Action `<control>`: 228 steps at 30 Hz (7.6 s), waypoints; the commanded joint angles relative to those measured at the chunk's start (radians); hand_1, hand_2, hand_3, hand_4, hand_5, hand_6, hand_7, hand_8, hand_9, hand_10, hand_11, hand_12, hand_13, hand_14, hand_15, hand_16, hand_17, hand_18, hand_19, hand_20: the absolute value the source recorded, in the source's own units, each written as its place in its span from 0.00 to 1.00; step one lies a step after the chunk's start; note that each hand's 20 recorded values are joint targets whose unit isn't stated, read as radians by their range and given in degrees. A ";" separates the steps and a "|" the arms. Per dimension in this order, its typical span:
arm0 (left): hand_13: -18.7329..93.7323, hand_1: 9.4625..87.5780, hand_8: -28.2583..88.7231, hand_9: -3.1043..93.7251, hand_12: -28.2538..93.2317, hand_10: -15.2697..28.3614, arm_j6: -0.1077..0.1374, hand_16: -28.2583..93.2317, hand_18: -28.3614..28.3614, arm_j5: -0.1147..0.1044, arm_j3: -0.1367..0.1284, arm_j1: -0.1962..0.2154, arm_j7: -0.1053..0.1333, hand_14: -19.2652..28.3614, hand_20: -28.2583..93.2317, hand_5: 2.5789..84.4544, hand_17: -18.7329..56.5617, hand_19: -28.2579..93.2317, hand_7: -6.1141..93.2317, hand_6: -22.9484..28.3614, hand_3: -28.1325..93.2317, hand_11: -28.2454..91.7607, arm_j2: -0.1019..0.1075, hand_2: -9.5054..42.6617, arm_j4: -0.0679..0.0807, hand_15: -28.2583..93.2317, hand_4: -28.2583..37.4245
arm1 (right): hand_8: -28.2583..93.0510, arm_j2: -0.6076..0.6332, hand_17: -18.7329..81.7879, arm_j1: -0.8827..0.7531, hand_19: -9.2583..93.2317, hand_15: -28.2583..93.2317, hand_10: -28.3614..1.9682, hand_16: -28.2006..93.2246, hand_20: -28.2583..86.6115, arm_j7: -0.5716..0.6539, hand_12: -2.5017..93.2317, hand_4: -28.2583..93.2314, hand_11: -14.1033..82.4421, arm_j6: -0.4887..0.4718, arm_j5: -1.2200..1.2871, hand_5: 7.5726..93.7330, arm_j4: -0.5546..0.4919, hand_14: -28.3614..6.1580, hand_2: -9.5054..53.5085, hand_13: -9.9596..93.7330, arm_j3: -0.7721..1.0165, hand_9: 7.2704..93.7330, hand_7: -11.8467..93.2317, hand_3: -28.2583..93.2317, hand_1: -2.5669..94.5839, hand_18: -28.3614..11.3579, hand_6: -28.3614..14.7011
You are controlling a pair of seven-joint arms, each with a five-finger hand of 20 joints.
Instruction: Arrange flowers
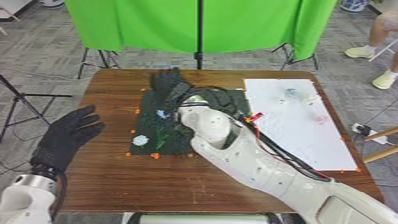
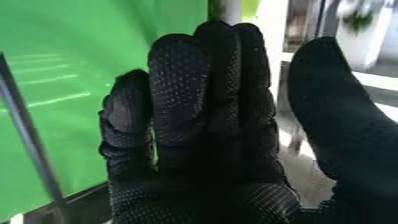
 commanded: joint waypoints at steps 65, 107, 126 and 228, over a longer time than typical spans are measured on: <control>0.43 0.30 0.10 0.40 0.31 0.69 0.015 0.17 0.90 -0.004 -0.027 0.077 -0.009 0.77 0.21 0.43 0.18 0.75 0.39 0.54 0.82 0.54 -0.063 0.24 -0.015 0.65 0.00 | 0.14 0.612 0.46 -0.613 0.79 0.67 0.83 0.52 0.56 0.323 0.52 0.00 0.38 -0.112 0.031 0.64 -0.329 0.79 0.00 0.81 0.624 0.84 0.66 0.95 0.49 0.33 0.68; 0.43 0.30 0.10 0.40 0.31 0.70 0.013 0.17 0.90 -0.004 -0.027 0.076 -0.022 0.77 0.21 0.44 0.18 0.75 0.40 0.54 0.83 0.55 -0.057 0.24 -0.013 0.65 0.00 | 0.11 0.537 0.59 -0.428 0.91 0.69 0.77 0.52 0.58 0.023 0.54 0.01 0.42 0.202 0.102 0.67 -0.325 0.76 0.00 0.90 0.392 0.88 0.71 0.94 0.56 0.27 0.60; 0.43 0.30 0.10 0.40 0.31 0.70 0.016 0.17 0.91 -0.002 -0.006 0.057 -0.030 0.77 0.20 0.44 0.18 0.75 0.41 0.55 0.83 0.55 -0.057 0.24 -0.005 0.66 0.00 | 0.11 0.247 0.58 -0.128 0.90 0.70 0.78 0.52 0.59 -0.141 0.55 0.00 0.42 0.065 0.059 0.65 -0.156 0.77 0.00 0.88 0.026 0.87 0.73 0.94 0.56 0.29 0.62; 0.43 0.30 0.10 0.40 0.31 0.70 0.022 0.17 0.90 -0.008 -0.025 0.086 -0.018 0.77 0.20 0.43 0.18 0.75 0.40 0.54 0.83 0.55 -0.056 0.24 -0.011 0.65 0.00 | 0.04 0.567 0.40 -0.237 0.77 0.69 0.63 0.35 0.49 0.140 0.24 0.00 0.63 -0.078 0.091 0.41 0.023 0.68 0.00 0.61 0.300 0.49 0.47 0.96 0.36 0.33 0.62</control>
